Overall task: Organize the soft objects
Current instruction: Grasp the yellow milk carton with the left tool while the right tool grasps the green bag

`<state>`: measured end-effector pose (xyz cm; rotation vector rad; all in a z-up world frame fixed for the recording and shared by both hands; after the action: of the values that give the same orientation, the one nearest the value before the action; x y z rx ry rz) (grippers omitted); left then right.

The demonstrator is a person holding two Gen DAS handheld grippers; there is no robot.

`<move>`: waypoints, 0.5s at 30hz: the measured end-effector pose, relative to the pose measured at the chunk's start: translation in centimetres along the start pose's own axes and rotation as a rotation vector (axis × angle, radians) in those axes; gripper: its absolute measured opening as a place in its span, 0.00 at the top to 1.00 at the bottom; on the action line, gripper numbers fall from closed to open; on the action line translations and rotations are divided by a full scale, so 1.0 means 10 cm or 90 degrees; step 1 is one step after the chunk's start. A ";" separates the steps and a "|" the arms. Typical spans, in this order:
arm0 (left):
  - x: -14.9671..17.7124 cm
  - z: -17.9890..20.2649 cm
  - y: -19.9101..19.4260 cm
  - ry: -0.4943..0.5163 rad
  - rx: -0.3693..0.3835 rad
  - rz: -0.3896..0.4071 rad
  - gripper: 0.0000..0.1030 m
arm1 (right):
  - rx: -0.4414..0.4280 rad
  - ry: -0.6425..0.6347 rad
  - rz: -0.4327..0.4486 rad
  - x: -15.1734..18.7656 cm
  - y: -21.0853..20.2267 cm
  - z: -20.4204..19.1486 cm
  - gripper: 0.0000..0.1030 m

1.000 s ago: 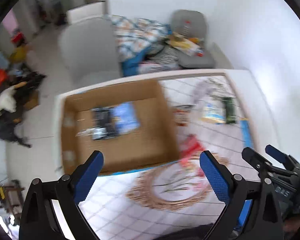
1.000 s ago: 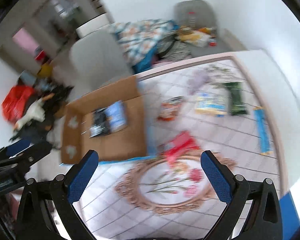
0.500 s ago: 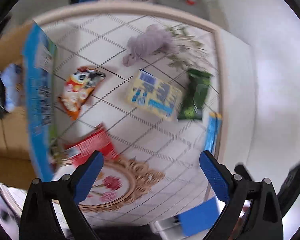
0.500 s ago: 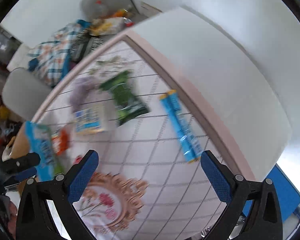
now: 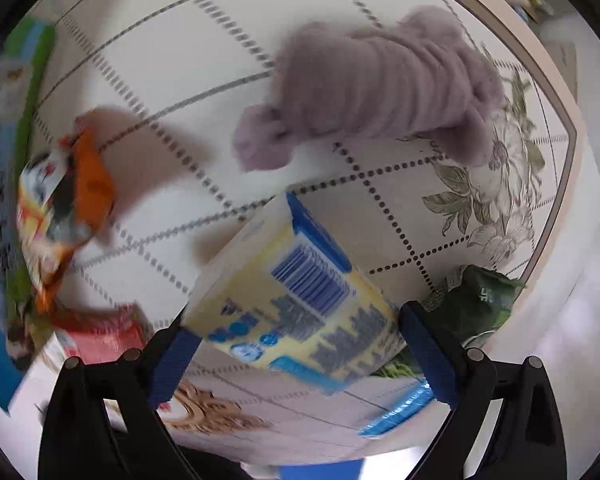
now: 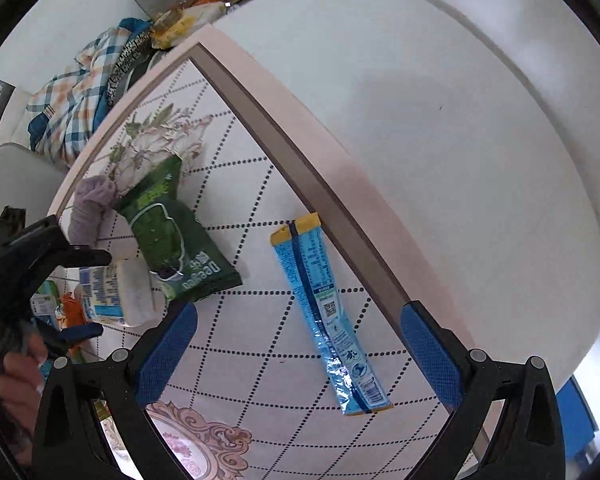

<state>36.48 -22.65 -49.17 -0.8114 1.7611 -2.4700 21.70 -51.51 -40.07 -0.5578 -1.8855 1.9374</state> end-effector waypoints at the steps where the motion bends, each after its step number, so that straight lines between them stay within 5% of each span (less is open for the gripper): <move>1: 0.03 0.03 0.00 0.034 -0.022 0.007 0.04 | 0.000 -0.006 -0.003 -0.02 0.03 -0.02 0.00; 6: 0.25 0.07 -0.05 0.224 -0.163 0.045 0.05 | -0.015 -0.056 -0.013 -0.18 0.13 -0.34 0.00; 11: 0.30 -0.04 -0.01 0.243 -0.153 0.047 0.05 | -0.047 -0.105 -0.047 -0.35 0.32 -0.85 0.00; 13: 0.22 -0.16 0.01 0.213 -0.122 0.049 0.14 | -0.046 -0.126 -0.057 -0.42 0.43 -1.08 0.01; 15: 0.19 -0.24 0.04 0.189 -0.099 0.049 0.40 | -0.031 -0.143 -0.063 -0.44 0.51 -1.20 0.12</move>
<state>33.78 -21.22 -49.33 -0.3840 2.0542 -2.5353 31.86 -43.78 -45.31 -0.2633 -2.0586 1.9636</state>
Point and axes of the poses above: each gripper's, at about its wrist camera, not at the fingertips, and y roughly the way its jaws point, z to its right, x to its underside, the point moved 4 cm from there along y, roughly the way its jaws point, and after that the axes turned 9 degrees about x, right-handed, at the moved point
